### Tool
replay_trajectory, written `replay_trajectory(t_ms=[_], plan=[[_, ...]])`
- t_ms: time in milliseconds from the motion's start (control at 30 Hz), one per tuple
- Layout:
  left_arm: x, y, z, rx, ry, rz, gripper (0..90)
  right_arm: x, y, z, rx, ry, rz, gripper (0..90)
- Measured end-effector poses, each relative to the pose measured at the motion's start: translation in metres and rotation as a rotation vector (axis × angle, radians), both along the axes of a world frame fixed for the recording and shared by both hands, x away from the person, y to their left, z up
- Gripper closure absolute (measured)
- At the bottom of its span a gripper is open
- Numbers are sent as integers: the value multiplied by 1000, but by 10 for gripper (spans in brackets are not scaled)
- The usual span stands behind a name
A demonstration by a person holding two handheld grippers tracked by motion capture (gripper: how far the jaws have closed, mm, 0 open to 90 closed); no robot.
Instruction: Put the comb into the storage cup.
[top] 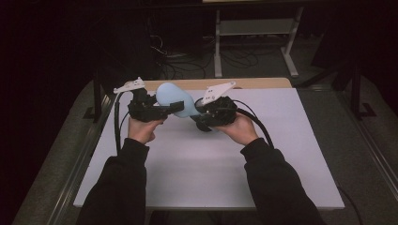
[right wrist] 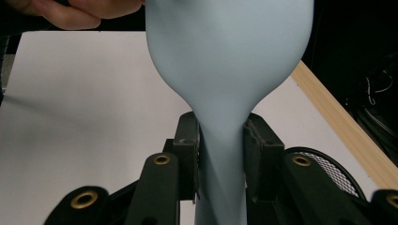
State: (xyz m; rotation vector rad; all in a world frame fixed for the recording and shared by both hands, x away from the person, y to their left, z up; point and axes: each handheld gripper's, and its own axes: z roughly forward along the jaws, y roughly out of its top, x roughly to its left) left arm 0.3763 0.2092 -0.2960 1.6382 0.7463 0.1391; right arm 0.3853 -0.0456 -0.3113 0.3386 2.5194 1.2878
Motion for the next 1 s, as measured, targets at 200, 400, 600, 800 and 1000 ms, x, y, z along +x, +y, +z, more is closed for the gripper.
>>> replay_trajectory(t_ms=[200,400,600,800,1000], plan=[[0,0,1,0,-3,31,348,2,5,-7,-6,1,-10,676],[0,-3,0,-24,0,47,449,3,5,-11,8,3,-23,668],[-1,-8,-1,-39,-14,68,469,4,2,-14,46,19,-31,669],[-2,-14,4,2,-34,68,486,5,1,-16,56,30,-38,668],[-4,-23,8,56,-62,81,496,5,-1,-20,99,53,-75,651]])
